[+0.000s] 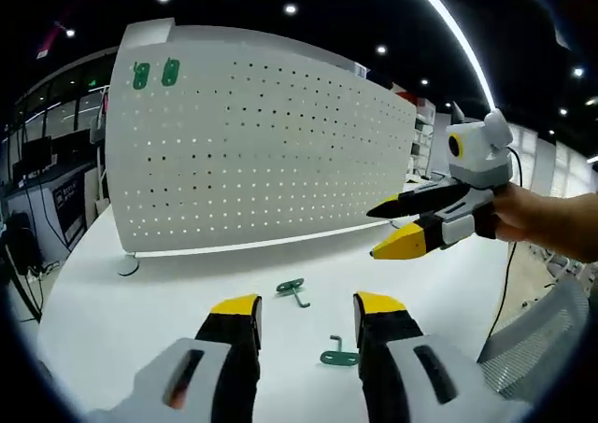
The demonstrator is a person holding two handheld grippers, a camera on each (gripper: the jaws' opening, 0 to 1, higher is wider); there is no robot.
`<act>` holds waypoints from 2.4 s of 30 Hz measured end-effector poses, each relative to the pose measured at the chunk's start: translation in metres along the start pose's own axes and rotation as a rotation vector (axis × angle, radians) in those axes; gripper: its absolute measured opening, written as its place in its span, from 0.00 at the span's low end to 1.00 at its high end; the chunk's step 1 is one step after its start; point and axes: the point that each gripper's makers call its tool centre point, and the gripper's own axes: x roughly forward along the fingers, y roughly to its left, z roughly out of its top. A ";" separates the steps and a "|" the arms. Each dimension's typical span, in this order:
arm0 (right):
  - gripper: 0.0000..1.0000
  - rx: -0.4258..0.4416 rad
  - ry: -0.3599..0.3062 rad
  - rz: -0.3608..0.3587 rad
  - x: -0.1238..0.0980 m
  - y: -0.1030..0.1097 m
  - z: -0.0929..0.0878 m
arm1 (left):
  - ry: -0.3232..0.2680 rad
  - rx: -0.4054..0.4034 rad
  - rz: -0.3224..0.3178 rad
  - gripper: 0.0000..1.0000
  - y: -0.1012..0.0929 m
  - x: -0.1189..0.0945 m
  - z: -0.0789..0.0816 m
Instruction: Insert the hook assembly into the mounting plate slot until the hook locks in place.
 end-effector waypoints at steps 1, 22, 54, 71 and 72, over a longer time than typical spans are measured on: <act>0.60 0.003 0.006 0.005 0.004 -0.001 -0.003 | 0.000 0.002 -0.002 0.41 0.000 0.000 0.000; 0.33 -0.021 0.109 0.083 0.065 -0.015 -0.043 | 0.033 0.007 -0.024 0.39 -0.004 0.007 -0.008; 0.15 -0.020 0.174 0.147 0.111 -0.020 -0.075 | 0.065 -0.024 -0.037 0.37 -0.003 0.012 -0.018; 0.06 -0.079 0.129 0.178 0.114 -0.017 -0.075 | 0.080 -0.033 -0.025 0.36 0.000 0.012 -0.022; 0.06 -0.078 0.126 0.178 0.114 -0.017 -0.075 | 0.082 -0.033 -0.025 0.36 0.000 0.013 -0.023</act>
